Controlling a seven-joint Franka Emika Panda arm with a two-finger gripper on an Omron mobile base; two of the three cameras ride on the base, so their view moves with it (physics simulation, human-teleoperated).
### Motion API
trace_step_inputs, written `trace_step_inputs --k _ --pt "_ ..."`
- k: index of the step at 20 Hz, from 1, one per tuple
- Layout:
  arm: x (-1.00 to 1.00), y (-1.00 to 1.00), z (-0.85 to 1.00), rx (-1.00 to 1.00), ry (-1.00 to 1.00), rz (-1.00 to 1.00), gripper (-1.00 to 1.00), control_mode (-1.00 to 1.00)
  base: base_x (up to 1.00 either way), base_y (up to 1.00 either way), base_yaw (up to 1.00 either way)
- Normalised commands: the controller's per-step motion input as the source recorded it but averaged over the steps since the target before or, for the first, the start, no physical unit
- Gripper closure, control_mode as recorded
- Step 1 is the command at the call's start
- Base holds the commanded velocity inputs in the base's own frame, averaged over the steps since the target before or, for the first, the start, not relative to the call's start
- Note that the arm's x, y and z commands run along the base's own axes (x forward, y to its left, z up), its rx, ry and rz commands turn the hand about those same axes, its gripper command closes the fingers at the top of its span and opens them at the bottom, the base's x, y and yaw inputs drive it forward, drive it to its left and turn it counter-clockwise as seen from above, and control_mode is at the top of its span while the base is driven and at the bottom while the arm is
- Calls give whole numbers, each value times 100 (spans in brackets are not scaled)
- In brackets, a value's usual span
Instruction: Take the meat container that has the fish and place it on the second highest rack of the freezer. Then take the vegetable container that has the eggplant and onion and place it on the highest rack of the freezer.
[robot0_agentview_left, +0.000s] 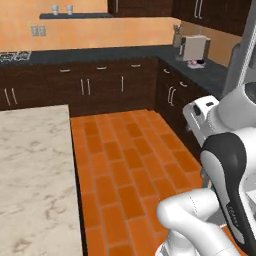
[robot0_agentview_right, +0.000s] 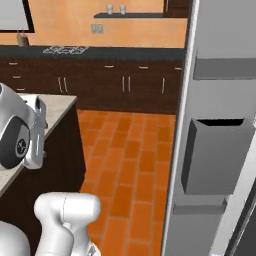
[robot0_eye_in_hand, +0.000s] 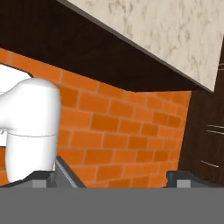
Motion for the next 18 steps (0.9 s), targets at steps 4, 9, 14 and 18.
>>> trace_step_inputs --k 4,9,14,18 --pt "0 0 0 0 0 0 -100 100 56 45 17" --pt "0 0 0 0 0 0 -100 100 96 10 3" --pt "0 0 0 0 0 0 -100 100 100 4 0" --pt "0 0 0 0 0 0 -100 100 100 3 0"
